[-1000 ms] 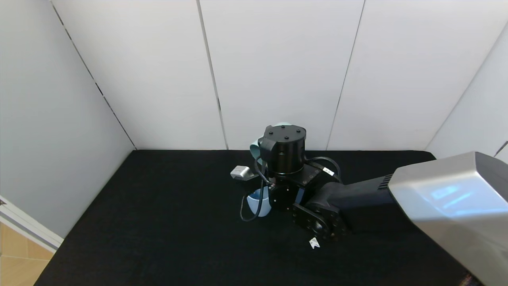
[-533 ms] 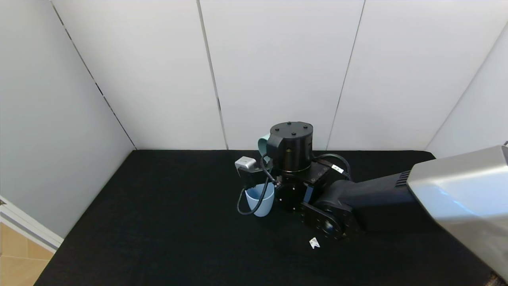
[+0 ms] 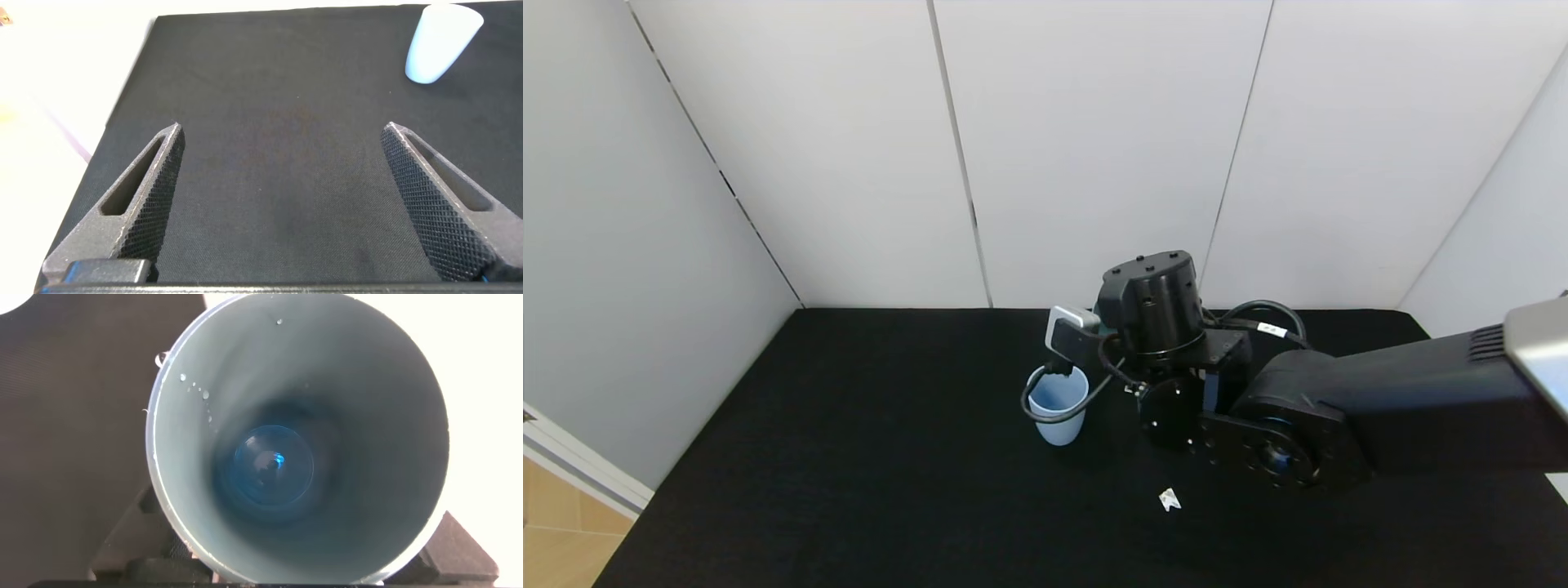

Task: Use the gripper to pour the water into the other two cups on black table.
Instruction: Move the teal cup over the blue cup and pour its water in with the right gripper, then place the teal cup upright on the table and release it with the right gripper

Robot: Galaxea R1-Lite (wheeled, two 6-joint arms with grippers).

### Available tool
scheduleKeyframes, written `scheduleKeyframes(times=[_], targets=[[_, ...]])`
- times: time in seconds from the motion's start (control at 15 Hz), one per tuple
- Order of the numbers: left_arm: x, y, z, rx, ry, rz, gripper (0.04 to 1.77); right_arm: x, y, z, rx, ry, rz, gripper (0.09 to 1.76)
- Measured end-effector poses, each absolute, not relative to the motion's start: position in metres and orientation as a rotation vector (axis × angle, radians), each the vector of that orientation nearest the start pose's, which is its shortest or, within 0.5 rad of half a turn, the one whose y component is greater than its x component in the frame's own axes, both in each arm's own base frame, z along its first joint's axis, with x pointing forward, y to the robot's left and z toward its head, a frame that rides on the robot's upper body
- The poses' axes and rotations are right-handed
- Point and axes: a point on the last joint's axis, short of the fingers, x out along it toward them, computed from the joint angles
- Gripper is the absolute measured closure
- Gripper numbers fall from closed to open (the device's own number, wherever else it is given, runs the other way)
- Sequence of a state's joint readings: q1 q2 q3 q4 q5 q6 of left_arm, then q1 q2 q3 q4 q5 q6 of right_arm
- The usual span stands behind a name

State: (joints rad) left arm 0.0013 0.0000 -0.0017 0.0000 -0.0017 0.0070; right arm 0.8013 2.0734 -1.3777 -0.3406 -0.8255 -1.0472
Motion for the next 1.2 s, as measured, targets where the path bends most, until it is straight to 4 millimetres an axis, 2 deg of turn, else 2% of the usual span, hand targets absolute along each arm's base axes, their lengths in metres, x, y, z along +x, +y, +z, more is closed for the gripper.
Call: scheduleKeyframes(times=[0.27,0.47,0.8,1.0,1.2], targets=[[-0.023,0.000,0.076,0.007,-0.002,0.000,0.09,0.289,0.261,0.189,-0.999,0.298,0.159,0.65],[-0.023,0.000,0.076,0.007,-0.002,0.000,0.09,0.277,0.236,0.191,-0.795,0.334,0.218,0.65],[-0.023,0.000,0.076,0.007,-0.002,0.000,0.09,0.244,0.197,0.189,-0.449,0.407,0.247,0.65],[-0.023,0.000,0.076,0.007,-0.002,0.000,0.09,0.235,0.182,0.190,-0.228,0.424,0.280,0.65],[-0.023,0.000,0.076,0.007,-0.002,0.000,0.09,0.233,0.177,0.187,-0.110,0.395,0.282,0.65]])
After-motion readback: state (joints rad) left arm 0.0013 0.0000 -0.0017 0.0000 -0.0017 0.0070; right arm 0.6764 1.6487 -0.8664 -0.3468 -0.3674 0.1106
